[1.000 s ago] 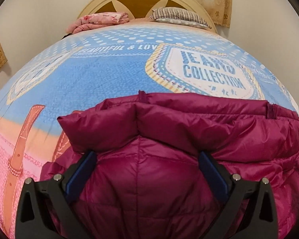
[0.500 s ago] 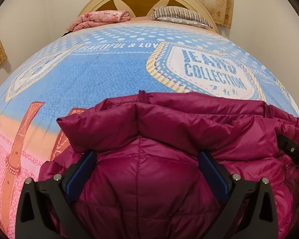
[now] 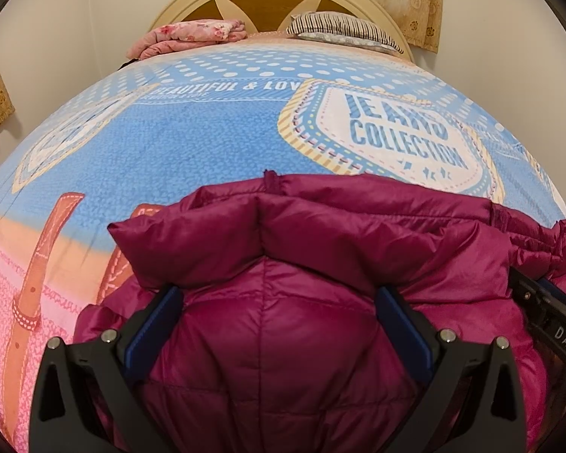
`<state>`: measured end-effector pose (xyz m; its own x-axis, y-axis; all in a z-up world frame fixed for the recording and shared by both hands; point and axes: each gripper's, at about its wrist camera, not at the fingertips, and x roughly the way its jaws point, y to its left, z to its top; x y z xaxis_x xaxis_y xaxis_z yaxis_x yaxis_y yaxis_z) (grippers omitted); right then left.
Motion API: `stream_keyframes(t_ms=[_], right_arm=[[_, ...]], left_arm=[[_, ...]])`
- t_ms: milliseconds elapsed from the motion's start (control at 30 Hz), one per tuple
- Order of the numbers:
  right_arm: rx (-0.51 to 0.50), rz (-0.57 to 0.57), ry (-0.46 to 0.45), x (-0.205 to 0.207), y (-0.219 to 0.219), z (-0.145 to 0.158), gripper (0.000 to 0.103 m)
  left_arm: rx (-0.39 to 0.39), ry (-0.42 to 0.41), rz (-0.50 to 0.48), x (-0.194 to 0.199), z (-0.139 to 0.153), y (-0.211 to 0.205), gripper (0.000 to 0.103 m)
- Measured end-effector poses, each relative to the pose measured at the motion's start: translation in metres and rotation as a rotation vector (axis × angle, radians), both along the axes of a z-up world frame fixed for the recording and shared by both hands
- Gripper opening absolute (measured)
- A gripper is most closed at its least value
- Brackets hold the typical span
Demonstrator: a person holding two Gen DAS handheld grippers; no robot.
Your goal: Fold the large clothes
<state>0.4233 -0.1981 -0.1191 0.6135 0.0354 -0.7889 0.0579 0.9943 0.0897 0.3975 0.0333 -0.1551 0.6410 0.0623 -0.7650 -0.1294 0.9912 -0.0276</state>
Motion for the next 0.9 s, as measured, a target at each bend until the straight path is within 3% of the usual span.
stream_keyframes(t_ms=[433,567,700,900], right_arm=[[-0.066,0.007,0.005,0.002,0.008,-0.004,0.076],[-0.067,0.008,0.004,0.002,0.008,-0.005,0.076],[-0.065,0.008,0.003,0.002,0.008,-0.005,0.076],[-0.077,0.014,0.009,0.003,0.009,-0.004,0.077]], left_arm=[[-0.044,0.035,-0.028,-0.008,0.007,0.006,0.103],[-0.033,-0.007,-0.084,-0.051,0.034,0.014,0.103],[-0.049,-0.079,-0.071,-0.101,0.052,0.037,0.103],[-0.185,-0.023,-0.030,-0.141,0.024,0.080,0.103]])
